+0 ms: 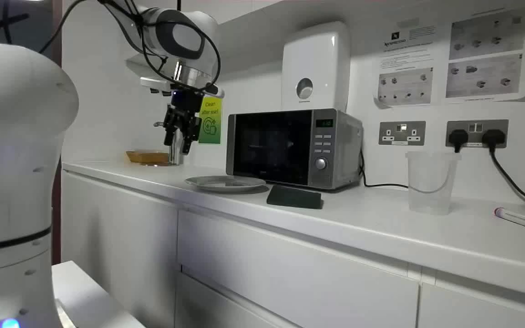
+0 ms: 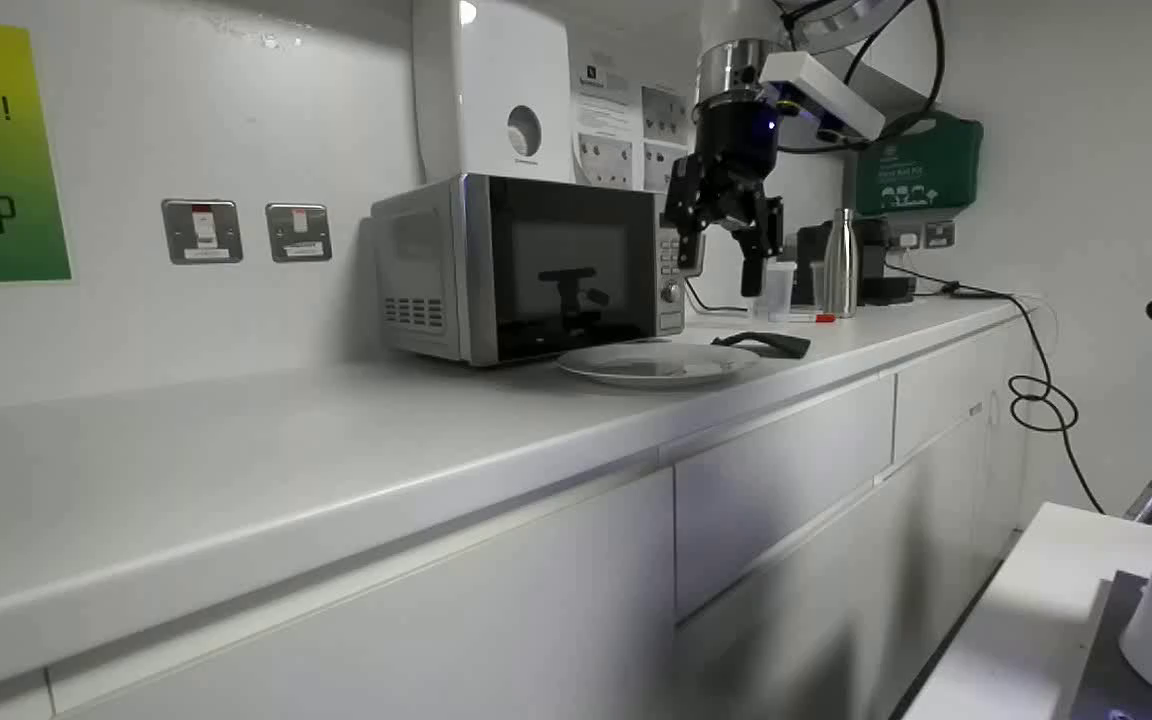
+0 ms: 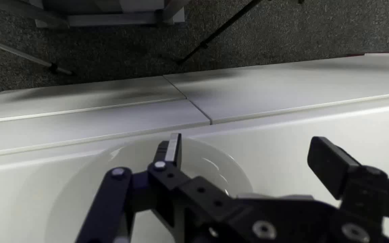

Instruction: Pick up the towel from the table, wipe the plate with it and put the towel back on the table.

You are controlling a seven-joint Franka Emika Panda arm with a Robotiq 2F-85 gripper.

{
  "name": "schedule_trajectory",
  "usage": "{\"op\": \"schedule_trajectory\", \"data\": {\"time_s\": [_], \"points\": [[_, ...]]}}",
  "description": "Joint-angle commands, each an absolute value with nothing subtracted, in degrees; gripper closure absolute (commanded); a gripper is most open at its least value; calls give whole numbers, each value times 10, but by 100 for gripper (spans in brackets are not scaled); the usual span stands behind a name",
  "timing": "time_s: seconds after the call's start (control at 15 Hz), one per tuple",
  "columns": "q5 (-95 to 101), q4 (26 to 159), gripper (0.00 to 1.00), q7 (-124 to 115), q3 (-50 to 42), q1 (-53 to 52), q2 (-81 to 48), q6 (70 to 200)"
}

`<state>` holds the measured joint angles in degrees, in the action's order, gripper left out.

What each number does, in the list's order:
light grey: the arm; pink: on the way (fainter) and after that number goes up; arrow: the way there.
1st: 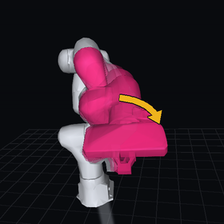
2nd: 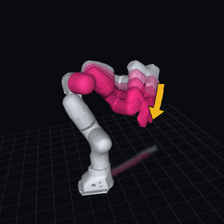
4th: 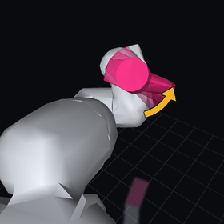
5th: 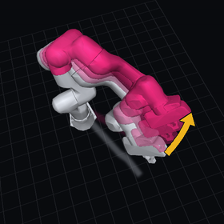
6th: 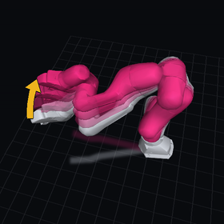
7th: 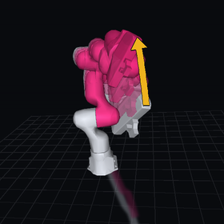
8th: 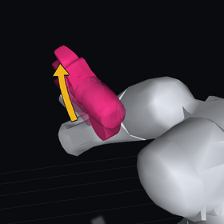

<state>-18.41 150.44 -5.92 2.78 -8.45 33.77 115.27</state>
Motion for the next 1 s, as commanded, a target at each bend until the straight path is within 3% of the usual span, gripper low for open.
{"op": "schedule_trajectory", "data": {"time_s": [0.0, 0.93], "points": [[-188, 1503, 0, -56, 34, -77, 338, 1150], [-113, 1502, 0, -50, 27, -31, 319, 1193]]}}
